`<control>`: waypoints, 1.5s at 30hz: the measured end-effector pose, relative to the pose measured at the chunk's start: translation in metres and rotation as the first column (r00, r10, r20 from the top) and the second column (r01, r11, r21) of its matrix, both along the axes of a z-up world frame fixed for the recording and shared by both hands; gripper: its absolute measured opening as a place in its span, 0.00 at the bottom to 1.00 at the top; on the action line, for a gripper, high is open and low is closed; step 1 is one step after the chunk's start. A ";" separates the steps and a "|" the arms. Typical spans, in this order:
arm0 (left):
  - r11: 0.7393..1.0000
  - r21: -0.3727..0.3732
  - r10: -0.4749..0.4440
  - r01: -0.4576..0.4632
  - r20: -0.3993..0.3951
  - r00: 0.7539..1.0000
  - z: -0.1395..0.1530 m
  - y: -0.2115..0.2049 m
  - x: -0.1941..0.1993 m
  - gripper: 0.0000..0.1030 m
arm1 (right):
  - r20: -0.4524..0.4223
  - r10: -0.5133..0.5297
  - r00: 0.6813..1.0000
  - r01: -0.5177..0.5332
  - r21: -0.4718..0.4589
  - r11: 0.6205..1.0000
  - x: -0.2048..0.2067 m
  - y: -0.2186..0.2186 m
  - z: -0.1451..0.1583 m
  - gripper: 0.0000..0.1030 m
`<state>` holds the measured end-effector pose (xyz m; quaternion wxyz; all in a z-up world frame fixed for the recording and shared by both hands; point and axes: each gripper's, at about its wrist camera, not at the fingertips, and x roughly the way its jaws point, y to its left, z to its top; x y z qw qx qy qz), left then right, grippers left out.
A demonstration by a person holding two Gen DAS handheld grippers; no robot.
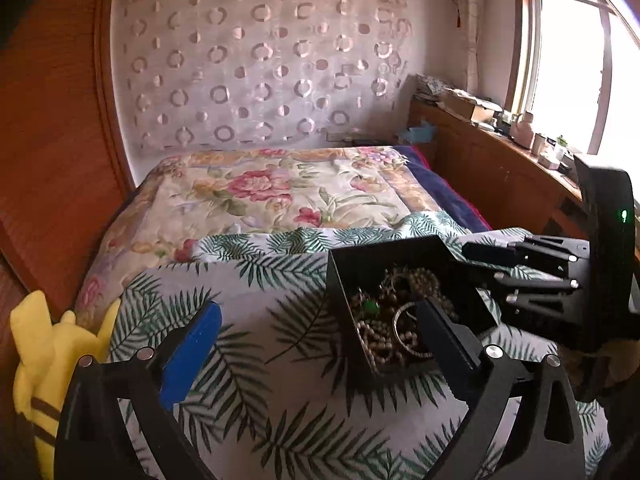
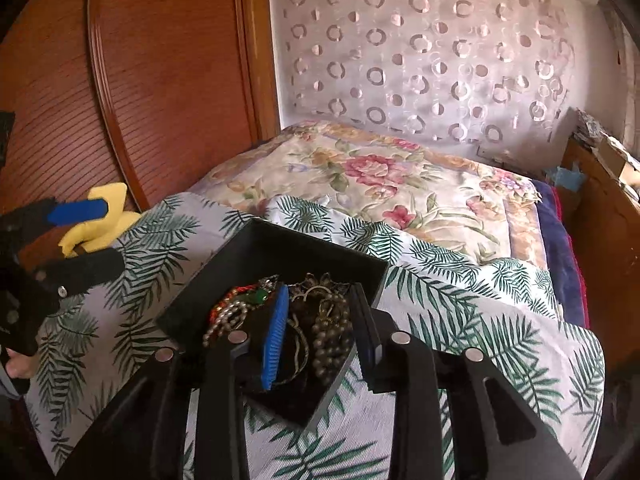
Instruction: Organize jewelry
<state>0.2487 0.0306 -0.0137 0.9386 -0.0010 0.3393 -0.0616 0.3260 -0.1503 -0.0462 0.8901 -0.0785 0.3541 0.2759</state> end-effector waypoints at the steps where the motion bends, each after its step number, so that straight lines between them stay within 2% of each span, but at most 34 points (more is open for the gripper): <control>1: 1.000 -0.003 0.002 -0.002 0.000 1.000 0.001 -0.001 -0.002 0.92 | 0.005 -0.006 1.000 0.006 0.002 1.000 -0.005 -0.002 0.002 0.33; 6: 1.000 -0.013 0.005 -0.004 0.013 1.000 0.006 -0.003 -0.030 0.92 | 0.019 -0.043 0.999 0.042 0.019 0.999 -0.037 -0.011 0.010 0.35; 9: 1.000 -0.010 0.007 -0.007 0.025 1.000 0.009 -0.006 -0.047 0.92 | 0.033 -0.071 0.997 0.070 0.028 0.997 -0.061 -0.018 0.015 0.41; 15: 1.000 0.013 0.017 -0.018 0.068 0.998 0.016 -0.015 -0.091 0.92 | 0.082 -0.144 0.986 0.139 0.062 0.988 -0.113 -0.034 0.027 0.66; 20: 0.999 0.015 0.043 -0.045 0.107 0.993 0.022 -0.019 -0.121 0.92 | 0.157 -0.198 0.968 0.182 0.108 0.977 -0.159 -0.048 0.043 0.94; 22: 0.998 0.003 0.060 -0.061 0.121 0.991 0.024 -0.020 -0.133 0.92 | 0.172 -0.208 0.963 0.188 0.126 0.974 -0.172 -0.053 0.047 0.97; 33: 0.998 0.005 0.065 -0.067 0.154 0.986 0.025 -0.026 -0.168 0.92 | 0.203 -0.247 0.947 0.221 0.145 0.965 -0.212 -0.059 0.047 0.97; 45: 0.998 0.017 0.064 -0.068 0.183 0.981 0.033 -0.029 -0.180 0.92 | 0.217 -0.283 0.934 0.255 0.147 0.956 -0.219 -0.064 0.047 0.97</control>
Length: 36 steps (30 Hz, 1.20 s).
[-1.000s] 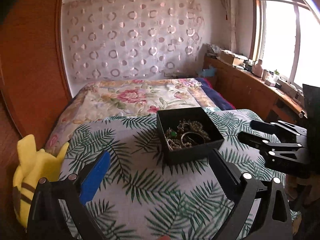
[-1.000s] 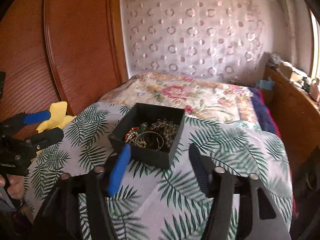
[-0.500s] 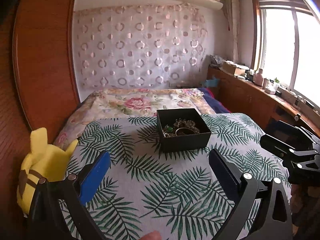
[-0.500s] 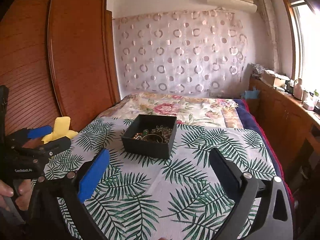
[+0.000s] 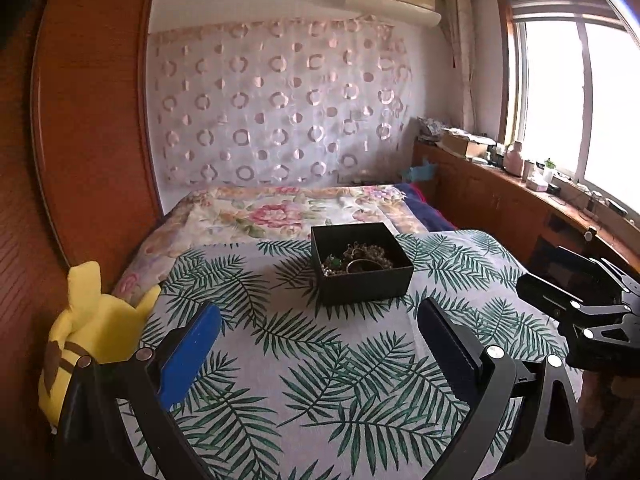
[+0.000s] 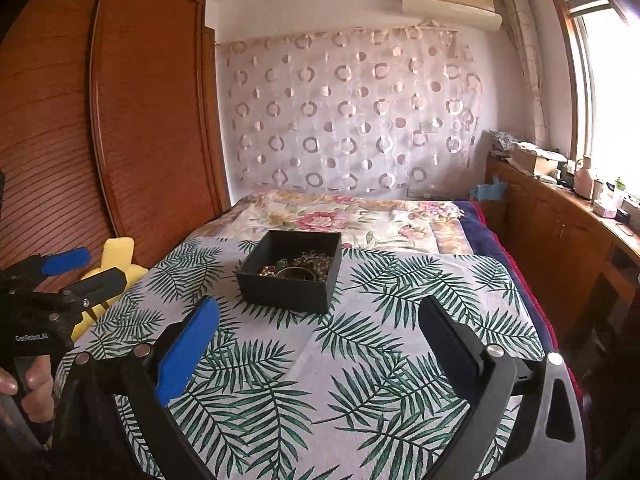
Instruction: Organize jewelry
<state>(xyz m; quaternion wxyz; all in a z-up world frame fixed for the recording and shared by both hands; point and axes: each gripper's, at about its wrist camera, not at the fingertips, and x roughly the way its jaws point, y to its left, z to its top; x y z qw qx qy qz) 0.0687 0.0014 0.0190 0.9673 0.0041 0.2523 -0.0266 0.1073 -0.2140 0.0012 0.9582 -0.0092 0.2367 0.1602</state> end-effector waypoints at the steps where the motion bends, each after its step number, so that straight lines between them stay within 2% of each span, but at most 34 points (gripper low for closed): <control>1: 1.000 -0.004 -0.002 0.002 -0.001 1.000 -0.001 0.000 0.000 0.92 | -0.002 -0.002 1.000 0.002 0.003 1.000 0.000 -0.001 -0.001 0.97; 36: 1.000 0.001 -0.006 0.006 0.004 1.000 0.005 -0.003 -0.004 0.92 | -0.007 -0.012 1.000 0.012 0.014 1.000 0.000 -0.003 -0.003 0.97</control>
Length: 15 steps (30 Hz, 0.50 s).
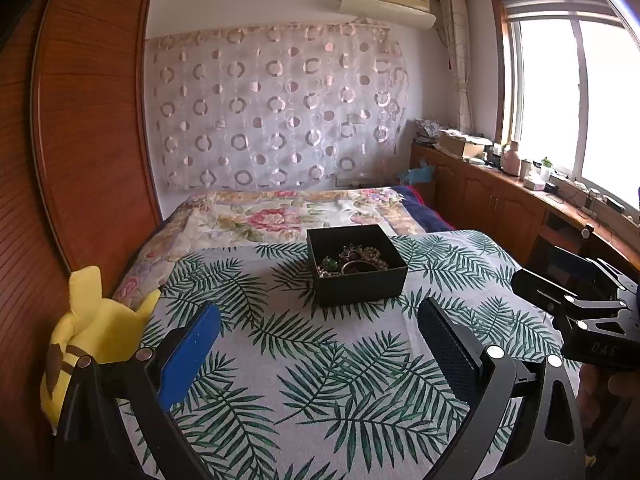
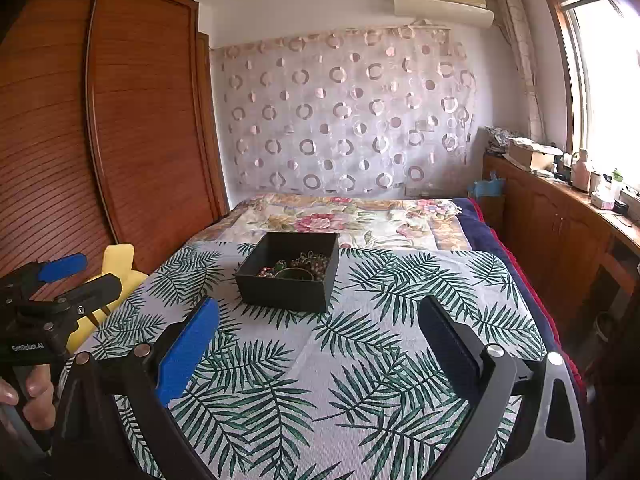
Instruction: Organize jewelry
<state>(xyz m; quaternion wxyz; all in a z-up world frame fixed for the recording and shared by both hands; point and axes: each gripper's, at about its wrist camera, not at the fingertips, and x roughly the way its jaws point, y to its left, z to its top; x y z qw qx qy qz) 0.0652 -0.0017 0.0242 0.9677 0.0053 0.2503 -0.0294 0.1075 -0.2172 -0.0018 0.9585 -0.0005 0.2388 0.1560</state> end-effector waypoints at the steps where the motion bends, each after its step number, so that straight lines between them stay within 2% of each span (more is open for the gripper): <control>1: 1.000 -0.001 0.000 0.000 0.000 1.000 0.000 0.000 0.000 0.92 | 0.001 0.000 1.000 0.000 0.000 1.000 0.000 0.000 0.001 0.97; 15: 1.000 -0.001 -0.001 0.001 0.004 1.000 0.000 -0.001 -0.002 0.92 | 0.001 0.000 1.000 0.000 0.001 1.000 0.000 0.000 -0.001 0.97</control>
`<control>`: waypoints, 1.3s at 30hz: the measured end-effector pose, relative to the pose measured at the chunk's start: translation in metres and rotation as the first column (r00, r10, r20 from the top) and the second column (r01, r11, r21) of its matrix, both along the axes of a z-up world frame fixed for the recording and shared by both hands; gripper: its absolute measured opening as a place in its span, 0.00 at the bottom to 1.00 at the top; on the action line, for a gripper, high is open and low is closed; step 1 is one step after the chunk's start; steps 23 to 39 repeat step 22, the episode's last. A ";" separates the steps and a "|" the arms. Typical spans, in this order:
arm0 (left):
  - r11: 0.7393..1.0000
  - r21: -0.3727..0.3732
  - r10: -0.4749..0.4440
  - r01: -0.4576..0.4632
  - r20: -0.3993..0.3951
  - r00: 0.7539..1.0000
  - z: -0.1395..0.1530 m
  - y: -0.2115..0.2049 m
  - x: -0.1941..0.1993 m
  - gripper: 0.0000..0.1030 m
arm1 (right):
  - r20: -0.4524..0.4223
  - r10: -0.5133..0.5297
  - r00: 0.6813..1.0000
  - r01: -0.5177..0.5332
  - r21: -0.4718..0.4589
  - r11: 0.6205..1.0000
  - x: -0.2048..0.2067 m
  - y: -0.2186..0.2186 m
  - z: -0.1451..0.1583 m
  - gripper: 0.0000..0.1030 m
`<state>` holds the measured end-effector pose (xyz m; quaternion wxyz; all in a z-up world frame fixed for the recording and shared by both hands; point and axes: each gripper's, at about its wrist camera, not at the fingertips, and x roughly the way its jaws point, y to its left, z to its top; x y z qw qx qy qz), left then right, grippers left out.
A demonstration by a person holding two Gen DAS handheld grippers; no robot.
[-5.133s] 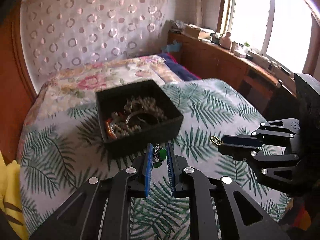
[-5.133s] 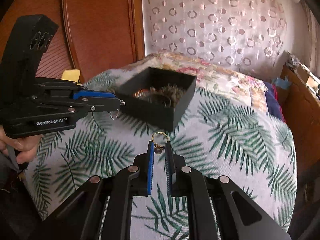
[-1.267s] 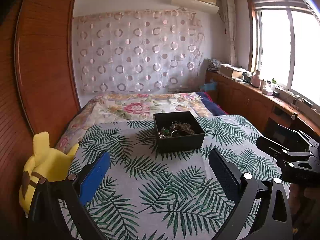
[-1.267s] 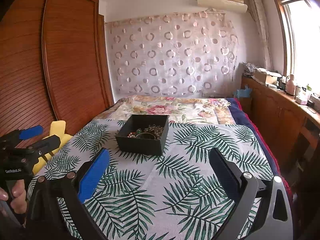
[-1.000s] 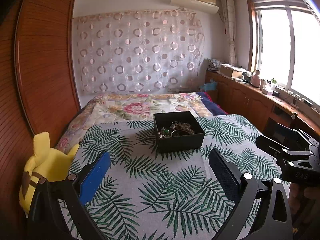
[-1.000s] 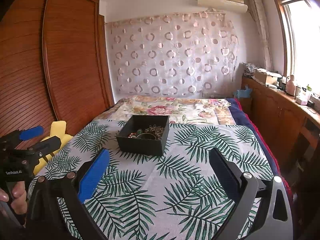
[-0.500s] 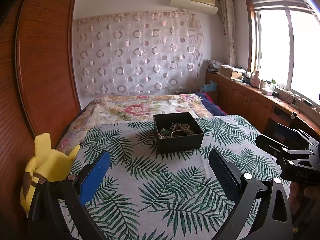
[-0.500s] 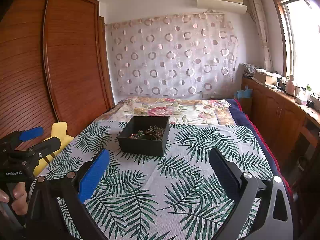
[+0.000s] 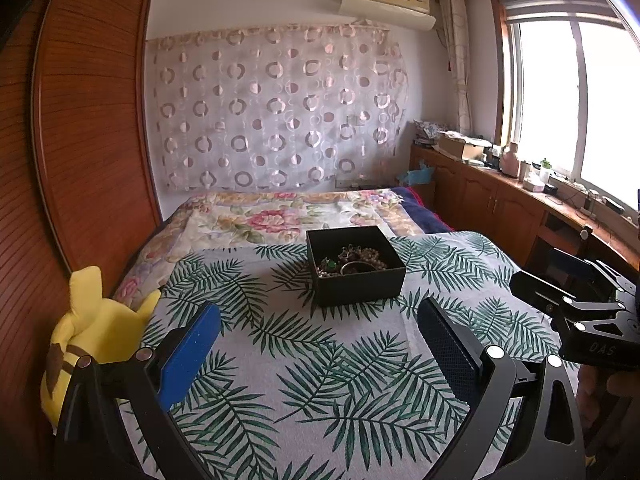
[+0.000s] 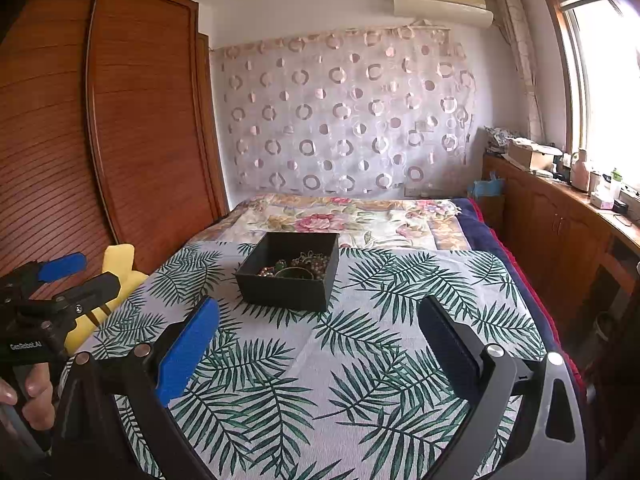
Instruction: Organize jewelry
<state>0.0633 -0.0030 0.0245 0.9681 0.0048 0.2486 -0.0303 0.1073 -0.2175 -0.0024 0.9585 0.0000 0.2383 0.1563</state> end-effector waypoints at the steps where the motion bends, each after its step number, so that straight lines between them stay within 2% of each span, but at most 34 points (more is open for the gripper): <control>1: 1.000 0.001 0.001 -0.001 -0.001 1.000 -0.001 0.000 0.000 0.92 | 0.001 0.000 1.000 0.000 -0.001 1.000 0.000 0.000 0.000 0.97; 39: 1.000 0.003 0.001 -0.001 0.001 1.000 -0.001 -0.001 -0.002 0.92 | 0.004 -0.001 1.000 0.001 0.000 1.000 -0.001 0.000 -0.001 0.97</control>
